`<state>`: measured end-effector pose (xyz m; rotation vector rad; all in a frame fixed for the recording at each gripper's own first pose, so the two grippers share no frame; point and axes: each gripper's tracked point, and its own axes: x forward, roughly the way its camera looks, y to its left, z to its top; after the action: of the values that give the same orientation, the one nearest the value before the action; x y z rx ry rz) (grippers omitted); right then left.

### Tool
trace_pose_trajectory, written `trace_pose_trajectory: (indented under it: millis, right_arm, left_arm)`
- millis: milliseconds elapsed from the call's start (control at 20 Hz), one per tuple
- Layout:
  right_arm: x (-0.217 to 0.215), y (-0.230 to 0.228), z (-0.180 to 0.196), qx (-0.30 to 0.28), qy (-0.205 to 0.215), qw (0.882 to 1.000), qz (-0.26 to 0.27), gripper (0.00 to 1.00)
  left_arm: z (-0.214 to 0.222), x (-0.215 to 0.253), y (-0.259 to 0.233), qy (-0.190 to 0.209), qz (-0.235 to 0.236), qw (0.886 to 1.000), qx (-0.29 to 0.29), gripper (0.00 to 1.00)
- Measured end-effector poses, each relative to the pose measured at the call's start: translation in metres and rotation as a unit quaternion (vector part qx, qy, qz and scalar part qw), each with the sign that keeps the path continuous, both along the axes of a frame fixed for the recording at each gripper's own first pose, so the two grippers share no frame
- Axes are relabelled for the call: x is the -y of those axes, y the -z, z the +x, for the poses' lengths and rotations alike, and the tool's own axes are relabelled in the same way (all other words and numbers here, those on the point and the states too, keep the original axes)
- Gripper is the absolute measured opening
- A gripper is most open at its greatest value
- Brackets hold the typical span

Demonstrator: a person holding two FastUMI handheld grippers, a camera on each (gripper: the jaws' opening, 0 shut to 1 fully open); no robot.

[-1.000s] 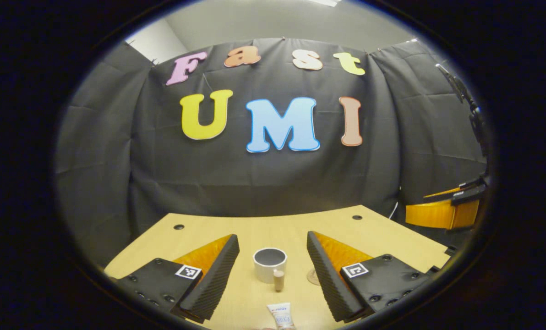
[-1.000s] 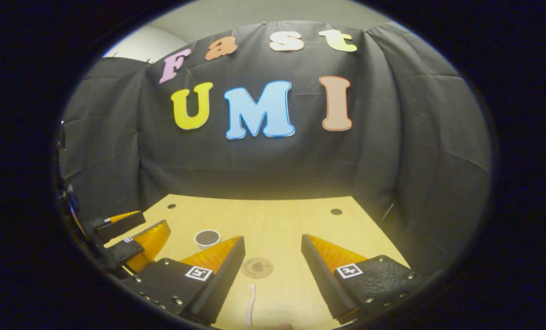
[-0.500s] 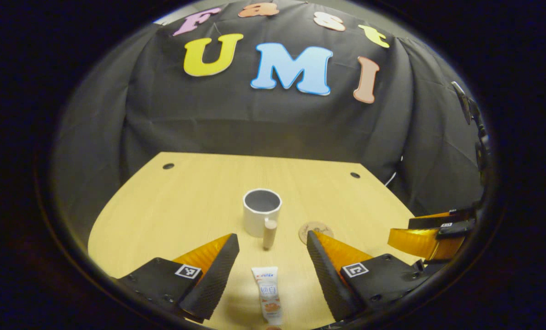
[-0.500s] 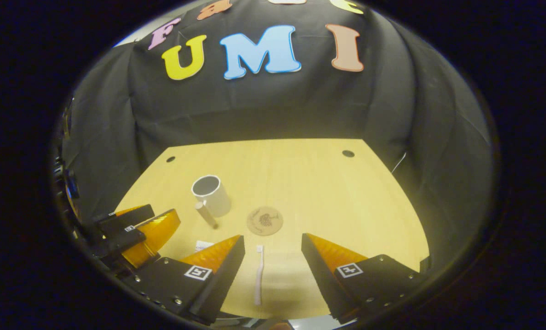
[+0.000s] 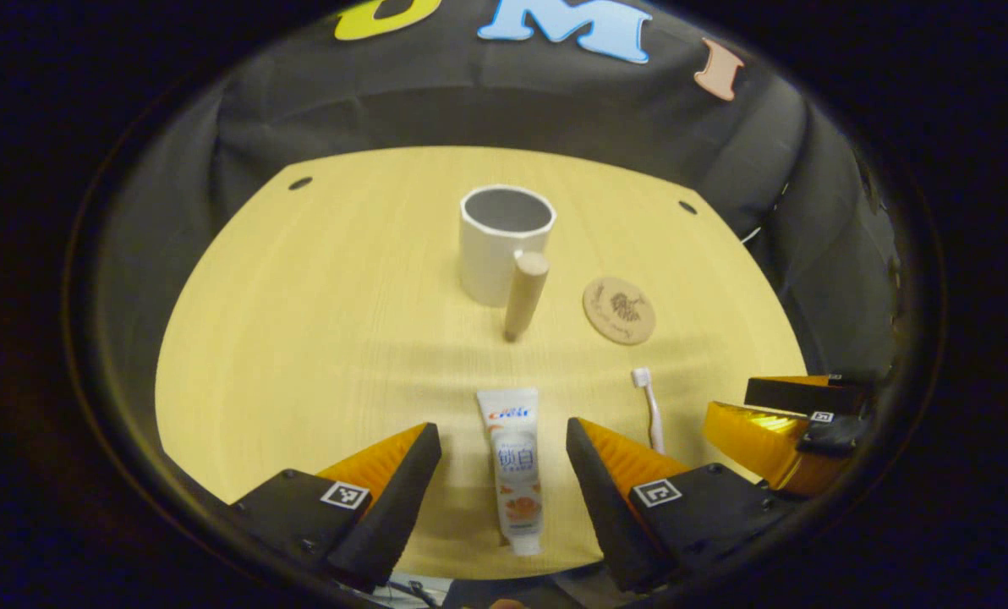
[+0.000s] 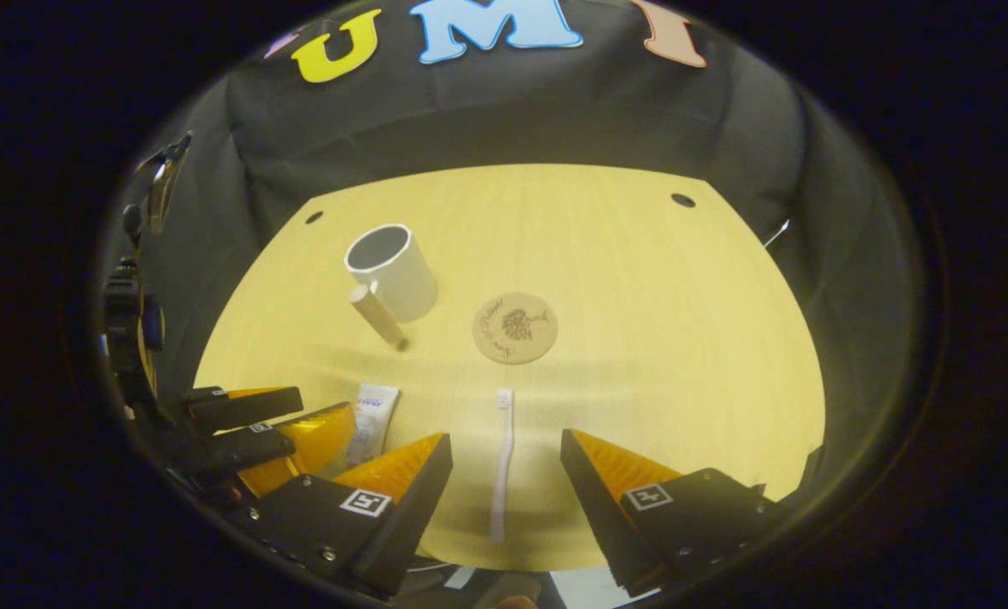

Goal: Put the toothbrush and toothpaste on the desktop into the cup, then pick up the cup and place it on the coaster on the desktop.

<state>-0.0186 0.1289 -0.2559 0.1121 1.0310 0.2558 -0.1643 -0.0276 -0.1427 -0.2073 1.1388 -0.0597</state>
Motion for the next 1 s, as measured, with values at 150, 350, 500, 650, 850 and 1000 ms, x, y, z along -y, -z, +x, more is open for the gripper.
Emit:
trace_pose_trajectory:
  millis: [150,350,500,650,850,1000]
  right_arm:
    - [-0.005,0.022,-0.007,-0.04,-0.014,0.999,-0.017,0.85]
    - [-0.008,0.044,-0.015,-0.092,-0.019,0.995,-0.026,0.85]
    - [-0.009,0.061,-0.02,-0.126,-0.024,0.991,-0.036,0.86]
    - [-0.014,0.072,-0.024,-0.154,-0.03,0.987,-0.038,0.86]
    - [-0.02,0.081,-0.028,-0.169,-0.04,0.984,-0.039,0.84]
    - [-0.017,0.084,-0.026,-0.168,-0.041,0.984,-0.053,0.7]
  left_arm:
    - [-0.013,-0.001,0.007,0.006,-0.008,0.999,-0.046,0.98]
    - [-0.022,0.001,0.019,0.022,-0.009,0.996,-0.091,0.98]
    - [-0.027,0.005,0.034,0.033,-0.011,0.992,-0.118,0.98]
    - [-0.025,0.008,0.045,0.039,-0.008,0.991,-0.131,0.91]
    - [-0.021,0.006,0.049,0.048,0.005,0.989,-0.139,0.72]
    - [-0.022,0.005,0.049,0.05,0.013,0.988,-0.143,0.65]
